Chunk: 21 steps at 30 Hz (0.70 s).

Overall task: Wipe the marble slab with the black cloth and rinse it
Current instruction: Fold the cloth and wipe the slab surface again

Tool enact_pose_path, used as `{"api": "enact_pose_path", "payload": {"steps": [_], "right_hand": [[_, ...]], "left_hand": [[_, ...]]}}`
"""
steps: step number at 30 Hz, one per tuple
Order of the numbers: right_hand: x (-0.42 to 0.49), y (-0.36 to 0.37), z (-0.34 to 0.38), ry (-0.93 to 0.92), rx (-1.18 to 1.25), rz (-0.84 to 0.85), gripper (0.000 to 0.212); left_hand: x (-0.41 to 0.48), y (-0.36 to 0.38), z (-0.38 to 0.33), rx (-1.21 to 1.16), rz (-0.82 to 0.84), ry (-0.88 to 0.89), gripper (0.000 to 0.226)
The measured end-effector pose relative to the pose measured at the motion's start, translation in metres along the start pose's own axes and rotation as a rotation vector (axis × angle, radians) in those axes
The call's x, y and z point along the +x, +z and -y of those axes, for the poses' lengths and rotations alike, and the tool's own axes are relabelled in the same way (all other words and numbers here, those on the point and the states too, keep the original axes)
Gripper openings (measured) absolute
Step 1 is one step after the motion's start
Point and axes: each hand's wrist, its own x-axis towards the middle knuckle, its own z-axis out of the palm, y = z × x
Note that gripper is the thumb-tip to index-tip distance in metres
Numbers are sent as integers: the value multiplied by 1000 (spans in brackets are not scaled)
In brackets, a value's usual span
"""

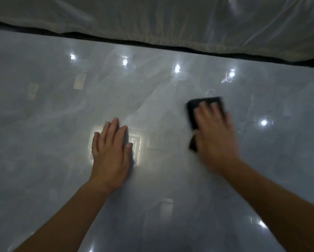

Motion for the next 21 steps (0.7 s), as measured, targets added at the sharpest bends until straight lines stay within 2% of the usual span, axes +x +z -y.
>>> {"api": "enact_pose_path", "payload": {"steps": [3, 5, 7, 10, 12, 13, 15, 18, 20, 21], "right_hand": [[41, -18, -35, 439, 69, -16, 61], [59, -18, -7, 520, 86, -44, 62], [55, -9, 39, 326, 33, -77, 63], [16, 1, 98, -127, -32, 38, 68], [2, -1, 91, -267, -22, 72, 65], [4, -3, 75, -277, -26, 68, 63], [16, -4, 30, -129, -58, 43, 60], [54, -21, -38, 353, -13, 12, 60], [86, -25, -36, 556, 20, -44, 60], [100, -25, -17, 559, 23, -69, 62]], "left_hand": [[9, -4, -12, 91, -22, 3, 49], [27, -7, -13, 141, -37, 41, 47], [51, -13, -11, 150, -39, 58, 50], [88, -20, -10, 176, -19, 114, 54], [108, -22, -11, 182, 27, 148, 58], [114, -21, -12, 189, 57, 157, 61], [121, -14, -14, 224, 119, 175, 66], [121, -6, -12, 278, 112, 188, 69], [122, -5, -11, 283, 105, 186, 68], [123, -4, -10, 281, 108, 192, 68]]}}
